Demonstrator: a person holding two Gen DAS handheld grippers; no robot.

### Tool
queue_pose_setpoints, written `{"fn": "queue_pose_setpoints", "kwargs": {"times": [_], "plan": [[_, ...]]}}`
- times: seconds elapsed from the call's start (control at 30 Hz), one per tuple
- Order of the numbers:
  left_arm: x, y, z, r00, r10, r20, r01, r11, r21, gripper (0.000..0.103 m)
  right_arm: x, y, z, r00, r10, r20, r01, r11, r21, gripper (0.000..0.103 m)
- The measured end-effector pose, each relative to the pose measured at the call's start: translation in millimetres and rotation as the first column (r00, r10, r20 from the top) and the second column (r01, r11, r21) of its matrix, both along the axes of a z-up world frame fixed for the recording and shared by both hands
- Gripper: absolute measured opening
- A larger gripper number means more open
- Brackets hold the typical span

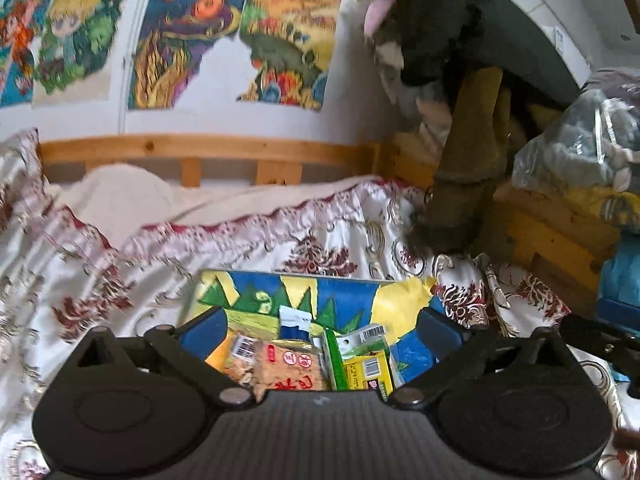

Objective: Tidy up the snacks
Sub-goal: 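Raise both tools away from the tin toward the two remaining packets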

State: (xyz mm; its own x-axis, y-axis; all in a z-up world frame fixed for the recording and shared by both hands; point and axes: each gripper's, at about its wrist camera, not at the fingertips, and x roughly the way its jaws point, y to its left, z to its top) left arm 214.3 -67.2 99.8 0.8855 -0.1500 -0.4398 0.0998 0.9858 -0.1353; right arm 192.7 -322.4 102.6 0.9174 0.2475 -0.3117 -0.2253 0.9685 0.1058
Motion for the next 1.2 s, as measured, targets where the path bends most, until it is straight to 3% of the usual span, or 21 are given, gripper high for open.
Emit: {"fn": "queue_pose_setpoints", "kwargs": {"times": [0.3, 0.6, 0.93, 1.2], "plan": [[-67.4, 19.3, 9.8, 0.996, 0.052, 0.067, -0.051, 0.999, -0.004, 0.103, -69.1, 7.7, 10.9, 0.999, -0.007, 0.047, 0.006, 1.000, 0.023, 0.102], [-126.5, 24.7, -8.4, 0.998, 0.043, 0.047, -0.045, 0.999, 0.030, 0.103, -129.6, 18.7, -2.0, 0.999, -0.001, 0.048, 0.003, 1.000, -0.030, 0.102], [-159.0, 11.2, -45.3, 0.998, 0.036, -0.058, -0.029, 0.993, 0.113, 0.103, -160.9, 28.2, -29.6, 1.000, 0.002, 0.000, -0.002, 0.998, -0.061, 0.102], [-166.1, 9.3, -69.4, 0.987, 0.063, -0.146, -0.043, 0.989, 0.139, 0.103, -169.5, 24.7, -59.9, 0.996, -0.019, -0.089, 0.013, 0.998, -0.062, 0.102]]}}
